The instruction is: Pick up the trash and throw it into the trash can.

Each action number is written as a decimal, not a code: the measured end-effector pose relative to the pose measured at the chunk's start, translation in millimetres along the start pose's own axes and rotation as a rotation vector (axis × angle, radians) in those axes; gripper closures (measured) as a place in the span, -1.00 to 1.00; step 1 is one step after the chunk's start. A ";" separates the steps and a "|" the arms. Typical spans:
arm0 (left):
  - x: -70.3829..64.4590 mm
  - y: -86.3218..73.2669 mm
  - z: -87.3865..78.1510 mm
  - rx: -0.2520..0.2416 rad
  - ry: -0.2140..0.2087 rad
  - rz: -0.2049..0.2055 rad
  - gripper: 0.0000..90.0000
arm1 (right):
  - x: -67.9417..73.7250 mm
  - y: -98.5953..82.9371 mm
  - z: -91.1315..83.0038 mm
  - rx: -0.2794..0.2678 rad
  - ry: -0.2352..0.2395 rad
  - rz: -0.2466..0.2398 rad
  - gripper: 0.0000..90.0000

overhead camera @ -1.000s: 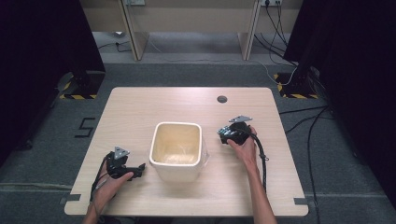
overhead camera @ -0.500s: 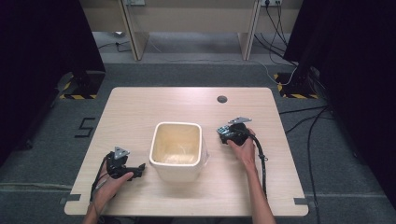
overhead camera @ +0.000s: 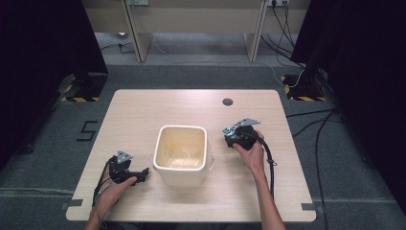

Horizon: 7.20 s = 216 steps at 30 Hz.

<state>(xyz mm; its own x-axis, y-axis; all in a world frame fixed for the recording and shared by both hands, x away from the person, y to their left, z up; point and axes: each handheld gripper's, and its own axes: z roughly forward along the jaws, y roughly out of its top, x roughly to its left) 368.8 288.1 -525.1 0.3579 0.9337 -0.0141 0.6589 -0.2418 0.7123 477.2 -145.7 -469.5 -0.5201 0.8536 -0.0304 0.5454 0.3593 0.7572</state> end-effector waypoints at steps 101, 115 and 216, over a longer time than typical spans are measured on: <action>-0.2 -0.1 0.2 -0.004 -0.001 -0.004 -1.00 | 150.5 68.1 -47.4 0.008 0.372 -0.300 -0.29; -0.3 -0.1 0.3 -0.004 0.000 -0.004 -1.00 | 141.8 70.9 -61.0 -0.041 0.359 -0.274 -0.47; -0.2 -0.1 0.2 -0.003 0.000 -0.003 -1.00 | 9.8 -26.0 -106.1 -0.045 0.058 -0.012 -0.48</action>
<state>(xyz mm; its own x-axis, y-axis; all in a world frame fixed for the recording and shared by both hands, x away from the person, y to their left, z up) 368.8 287.9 -525.3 0.3558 0.9344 -0.0160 0.6582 -0.2384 0.7141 388.1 -186.8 -420.3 -0.5643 0.8255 -0.0026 0.5093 0.3507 0.7859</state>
